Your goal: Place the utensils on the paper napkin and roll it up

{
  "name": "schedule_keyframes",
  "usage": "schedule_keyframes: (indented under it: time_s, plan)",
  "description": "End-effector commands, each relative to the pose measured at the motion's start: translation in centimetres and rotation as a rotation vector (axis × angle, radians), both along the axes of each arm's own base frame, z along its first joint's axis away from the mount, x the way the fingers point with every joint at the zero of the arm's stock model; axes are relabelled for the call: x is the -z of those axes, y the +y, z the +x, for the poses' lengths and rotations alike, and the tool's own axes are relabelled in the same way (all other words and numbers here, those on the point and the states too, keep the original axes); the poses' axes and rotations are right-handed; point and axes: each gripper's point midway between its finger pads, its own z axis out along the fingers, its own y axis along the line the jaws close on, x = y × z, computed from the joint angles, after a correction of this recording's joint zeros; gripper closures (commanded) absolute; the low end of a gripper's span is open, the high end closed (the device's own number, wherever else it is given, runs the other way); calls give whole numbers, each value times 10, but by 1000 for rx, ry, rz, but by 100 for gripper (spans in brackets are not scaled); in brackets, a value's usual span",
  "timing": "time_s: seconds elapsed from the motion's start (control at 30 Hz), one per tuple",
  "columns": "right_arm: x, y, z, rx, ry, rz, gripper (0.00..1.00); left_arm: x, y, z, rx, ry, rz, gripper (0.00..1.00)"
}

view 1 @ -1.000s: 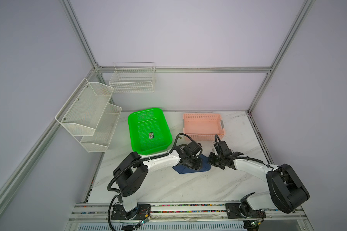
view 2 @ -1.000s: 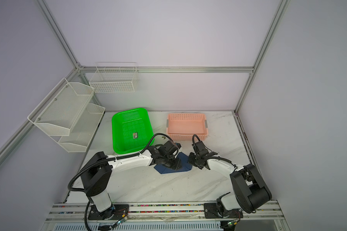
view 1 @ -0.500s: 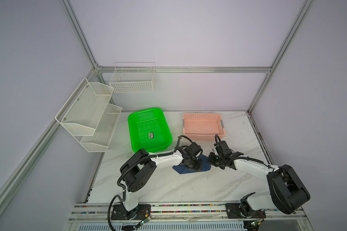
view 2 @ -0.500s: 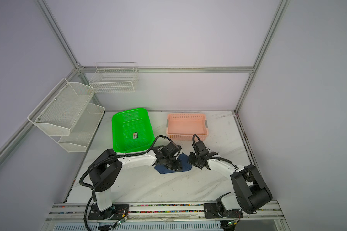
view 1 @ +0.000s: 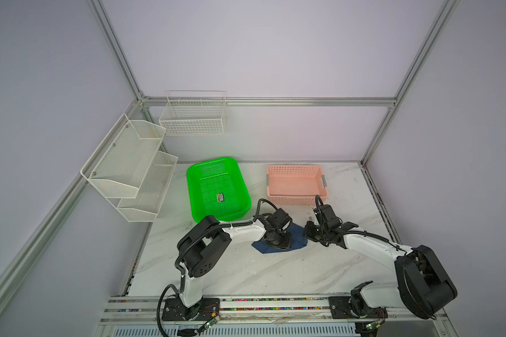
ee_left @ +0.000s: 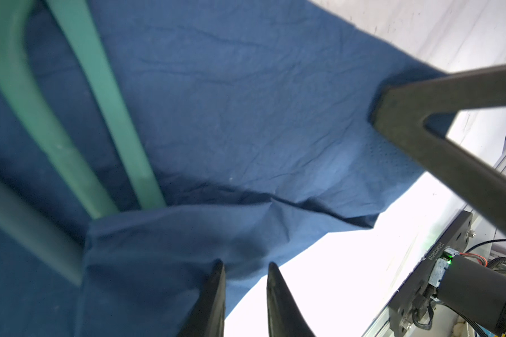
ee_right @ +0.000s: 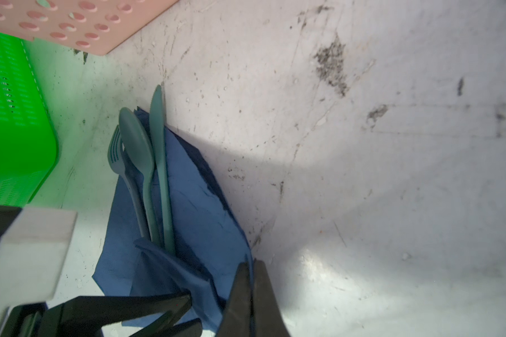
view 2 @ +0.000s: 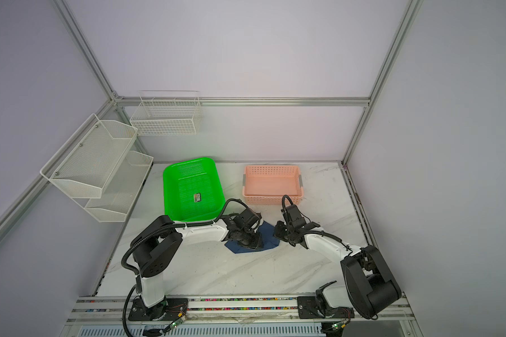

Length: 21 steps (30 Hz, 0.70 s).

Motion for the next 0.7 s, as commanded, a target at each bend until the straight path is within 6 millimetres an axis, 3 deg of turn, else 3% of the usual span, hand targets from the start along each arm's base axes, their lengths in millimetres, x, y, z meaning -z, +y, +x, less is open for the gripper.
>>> schedule_keyframes:
  time_s: [0.0, 0.27, 0.67]
  plan:
    - [-19, 8, 5, -14, -41, 45, 96, 14, 8, -5, -11, 28, 14, 75]
    - [-43, 26, 3, -59, -90, 167, 96, 14, 10, -6, -5, 41, -8, 75]
    - [-43, 42, 1, -103, -84, 245, 96, -22, 5, 1, -7, -6, -119, 74]
